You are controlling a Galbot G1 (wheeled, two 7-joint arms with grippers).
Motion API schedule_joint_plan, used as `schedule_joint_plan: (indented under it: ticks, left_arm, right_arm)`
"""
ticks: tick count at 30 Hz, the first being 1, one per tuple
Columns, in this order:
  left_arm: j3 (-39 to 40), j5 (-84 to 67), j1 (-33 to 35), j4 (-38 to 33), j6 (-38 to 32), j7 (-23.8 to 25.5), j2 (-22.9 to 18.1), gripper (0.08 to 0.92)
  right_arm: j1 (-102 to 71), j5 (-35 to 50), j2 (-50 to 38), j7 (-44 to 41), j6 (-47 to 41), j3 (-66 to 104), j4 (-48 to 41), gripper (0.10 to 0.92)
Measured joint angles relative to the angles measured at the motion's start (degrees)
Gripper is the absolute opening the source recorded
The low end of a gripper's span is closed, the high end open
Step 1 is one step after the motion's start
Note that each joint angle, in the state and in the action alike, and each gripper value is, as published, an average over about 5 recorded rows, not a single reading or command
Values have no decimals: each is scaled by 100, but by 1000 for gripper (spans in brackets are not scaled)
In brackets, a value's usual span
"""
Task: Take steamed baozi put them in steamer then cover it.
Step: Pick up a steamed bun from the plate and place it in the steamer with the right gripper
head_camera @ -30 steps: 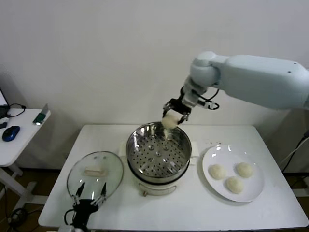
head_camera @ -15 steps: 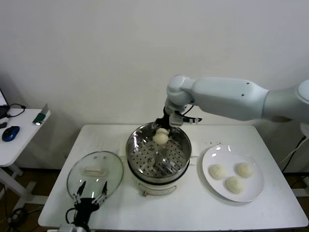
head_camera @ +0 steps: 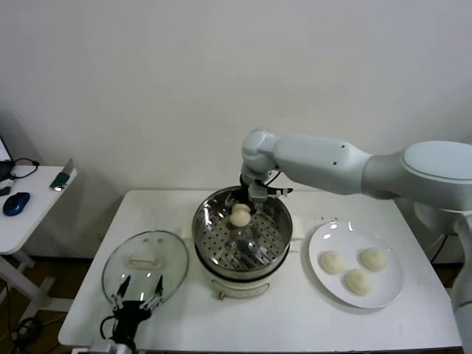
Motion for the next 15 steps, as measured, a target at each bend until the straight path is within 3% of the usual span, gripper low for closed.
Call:
schedule_joint_plan:
  ticks: [8, 15]
  left_arm:
    - [10, -2, -10, 9, -11, -6, -5, 823]
    - [10, 21, 20, 1, -15, -10, -28, 823]
  right_arm:
    - [-14, 104, 39, 73, 36, 12, -121, 814]
    - [483, 894, -144, -90, -54, -246, 113, 823]
